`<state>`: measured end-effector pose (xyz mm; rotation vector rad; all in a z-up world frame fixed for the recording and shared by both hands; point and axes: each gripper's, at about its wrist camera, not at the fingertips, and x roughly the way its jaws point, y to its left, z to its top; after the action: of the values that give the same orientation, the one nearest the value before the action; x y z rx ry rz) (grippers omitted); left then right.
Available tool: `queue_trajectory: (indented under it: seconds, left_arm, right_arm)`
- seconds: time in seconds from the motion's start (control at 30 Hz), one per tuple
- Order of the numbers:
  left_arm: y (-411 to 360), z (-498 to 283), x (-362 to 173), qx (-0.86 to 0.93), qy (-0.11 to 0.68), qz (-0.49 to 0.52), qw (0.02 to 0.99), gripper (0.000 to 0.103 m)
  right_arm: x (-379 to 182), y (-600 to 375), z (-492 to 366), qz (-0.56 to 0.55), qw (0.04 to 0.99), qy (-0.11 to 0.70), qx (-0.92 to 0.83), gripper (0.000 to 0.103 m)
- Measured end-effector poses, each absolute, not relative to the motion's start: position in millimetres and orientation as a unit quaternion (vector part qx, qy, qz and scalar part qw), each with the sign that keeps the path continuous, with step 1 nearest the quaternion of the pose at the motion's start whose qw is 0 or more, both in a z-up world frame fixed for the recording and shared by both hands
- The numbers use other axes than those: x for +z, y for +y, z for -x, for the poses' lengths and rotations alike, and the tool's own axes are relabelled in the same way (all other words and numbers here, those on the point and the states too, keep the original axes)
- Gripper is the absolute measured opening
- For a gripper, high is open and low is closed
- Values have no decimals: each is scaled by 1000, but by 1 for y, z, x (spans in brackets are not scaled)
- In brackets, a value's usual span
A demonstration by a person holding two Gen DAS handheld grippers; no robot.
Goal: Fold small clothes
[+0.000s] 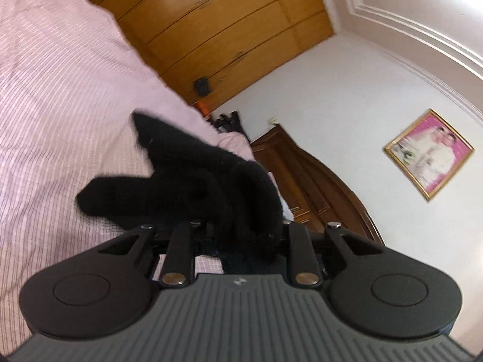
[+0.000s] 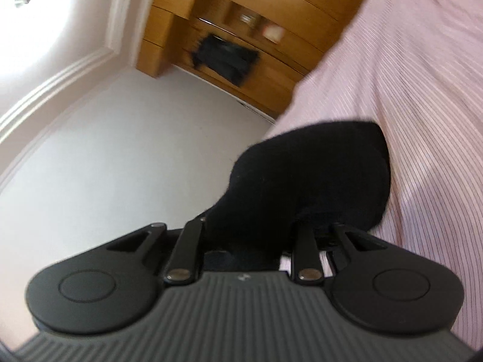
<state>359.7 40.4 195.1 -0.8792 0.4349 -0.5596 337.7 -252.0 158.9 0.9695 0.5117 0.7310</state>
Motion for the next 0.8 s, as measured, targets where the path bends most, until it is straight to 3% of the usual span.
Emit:
queue_trajectory:
  seconds: [0.1, 0.27, 0.33, 0.6, 0.8]
  left_arm:
    - [36, -354, 150, -262, 231, 428, 833, 25]
    - [24, -328, 35, -205, 345, 465, 789, 22]
    - [21, -311, 12, -193, 354, 475, 782, 21]
    - [6, -276, 40, -193, 344, 447, 803, 20]
    - [-15, -227, 32, -186, 356, 427, 810, 20]
  right_arm:
    - [119, -253, -330, -443, 794, 244, 337, 23]
    - [6, -252, -292, -461, 766, 350, 280, 22]
    - [-30, -253, -272, -472, 754, 370, 269, 21]
    - [-24, -261, -240, -492, 748, 345, 282, 20]
    - [-19, -270, -218, -484, 741, 369, 285, 20]
